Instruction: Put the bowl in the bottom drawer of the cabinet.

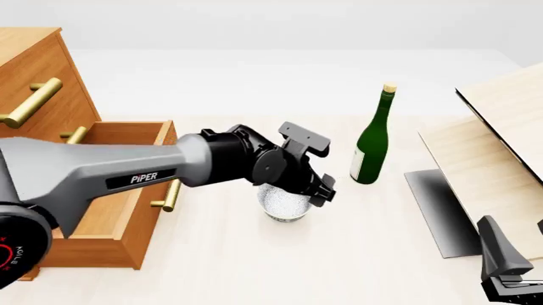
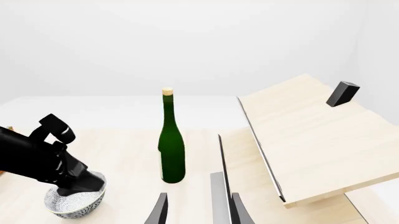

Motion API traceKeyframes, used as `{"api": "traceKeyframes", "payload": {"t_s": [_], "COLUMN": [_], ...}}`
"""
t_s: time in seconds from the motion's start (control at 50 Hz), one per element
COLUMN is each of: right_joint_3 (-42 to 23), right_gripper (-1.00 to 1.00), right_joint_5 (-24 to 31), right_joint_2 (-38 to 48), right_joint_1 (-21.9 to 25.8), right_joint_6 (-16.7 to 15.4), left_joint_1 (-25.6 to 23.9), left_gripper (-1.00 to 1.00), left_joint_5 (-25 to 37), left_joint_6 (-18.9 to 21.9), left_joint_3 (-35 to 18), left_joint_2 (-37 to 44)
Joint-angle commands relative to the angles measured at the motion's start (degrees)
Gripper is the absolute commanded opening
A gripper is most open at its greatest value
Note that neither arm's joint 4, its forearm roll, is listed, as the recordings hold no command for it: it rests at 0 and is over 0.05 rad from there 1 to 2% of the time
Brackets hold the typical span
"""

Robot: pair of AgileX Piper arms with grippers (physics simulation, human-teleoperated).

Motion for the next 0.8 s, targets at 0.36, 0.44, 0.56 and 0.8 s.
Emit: {"api": "traceKeyframes", "payload": {"t_s": [0.36, 0.44, 0.56, 0.8], "right_joint_3": [0.0, 0.0, 0.0, 0.0], "right_gripper": [1.0, 1.0, 1.0, 1.0], "right_joint_5": [0.0, 0.0, 0.0, 0.0], "right_joint_2": [0.0, 0.0, 0.01, 0.01], "right_joint_1": [0.01, 0.0, 0.01, 0.0], "right_joint_6": [0.0, 0.01, -0.01, -0.01], "left_joint_1": [0.9, 0.76, 0.45, -1.05], "left_gripper": [1.0, 1.0, 1.0, 1.0], "left_joint_5": [0.74, 0.98, 0.77, -0.83], "left_joint_6": [-0.48, -0.55, -1.07, -3.58], "left_joint_3": [-2.91, -3.45, -3.66, -2.69], "left_joint_2": [4.56, 5.04, 5.66, 6.37]}}
